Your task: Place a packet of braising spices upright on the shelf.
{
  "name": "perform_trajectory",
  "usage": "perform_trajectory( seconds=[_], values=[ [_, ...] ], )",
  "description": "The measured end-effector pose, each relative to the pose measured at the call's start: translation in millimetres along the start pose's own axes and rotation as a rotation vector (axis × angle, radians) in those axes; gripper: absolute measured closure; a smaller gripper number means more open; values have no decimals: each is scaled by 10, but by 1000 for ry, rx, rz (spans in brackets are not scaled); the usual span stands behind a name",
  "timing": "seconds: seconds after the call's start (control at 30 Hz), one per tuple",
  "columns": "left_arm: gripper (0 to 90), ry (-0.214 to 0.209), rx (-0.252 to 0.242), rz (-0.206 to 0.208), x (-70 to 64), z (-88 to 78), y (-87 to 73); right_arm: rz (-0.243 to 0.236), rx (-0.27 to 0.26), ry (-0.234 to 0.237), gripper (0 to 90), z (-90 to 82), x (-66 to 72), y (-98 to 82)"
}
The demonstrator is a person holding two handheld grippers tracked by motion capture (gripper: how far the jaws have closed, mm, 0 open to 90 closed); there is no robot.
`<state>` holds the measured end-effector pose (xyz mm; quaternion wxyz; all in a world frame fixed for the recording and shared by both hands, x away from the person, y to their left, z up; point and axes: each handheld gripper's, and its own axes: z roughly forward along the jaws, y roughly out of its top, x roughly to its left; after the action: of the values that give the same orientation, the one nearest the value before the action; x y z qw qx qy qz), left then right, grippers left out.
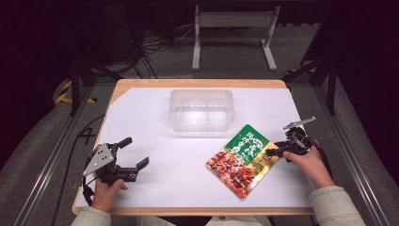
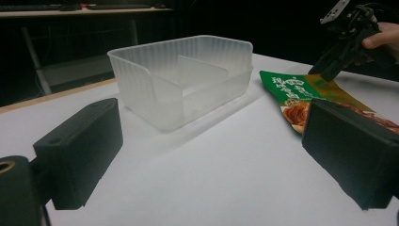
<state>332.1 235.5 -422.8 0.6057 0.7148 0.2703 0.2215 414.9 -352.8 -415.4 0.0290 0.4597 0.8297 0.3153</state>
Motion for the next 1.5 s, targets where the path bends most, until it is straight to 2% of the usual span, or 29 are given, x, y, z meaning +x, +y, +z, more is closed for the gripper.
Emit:
perform_trajectory(
  seconds=[0.13,0.3,0.4,0.53,0.73,0.77,0.83,1.07,1.33,1.5],
  values=[
    [64,1,1,0,0,4,-1,-10,-37,4,447,-91,27,5],
    [64,0,3,0,-2,7,-1,-40,-70,11,478,-164,114,16],
    [64,1,2,0,-3,7,0,-49,-82,39,501,-179,160,16],
    [64,1,2,0,-3,6,0,-67,-77,69,535,-146,209,1],
    [64,1,3,0,-2,6,0,-60,-52,82,586,-57,180,-31],
    [64,2,3,0,-2,7,0,-60,-31,71,610,-3,166,-44],
    [64,2,3,1,-2,6,-1,-61,-21,61,637,38,159,-57],
    [65,4,3,1,-2,5,-1,-74,-33,15,898,45,169,-78],
    [65,6,1,0,0,-1,0,-72,-64,18,900,-49,223,-66],
    [65,7,0,1,-2,-1,2,-74,-108,45,900,-205,269,-45]
  ],
)
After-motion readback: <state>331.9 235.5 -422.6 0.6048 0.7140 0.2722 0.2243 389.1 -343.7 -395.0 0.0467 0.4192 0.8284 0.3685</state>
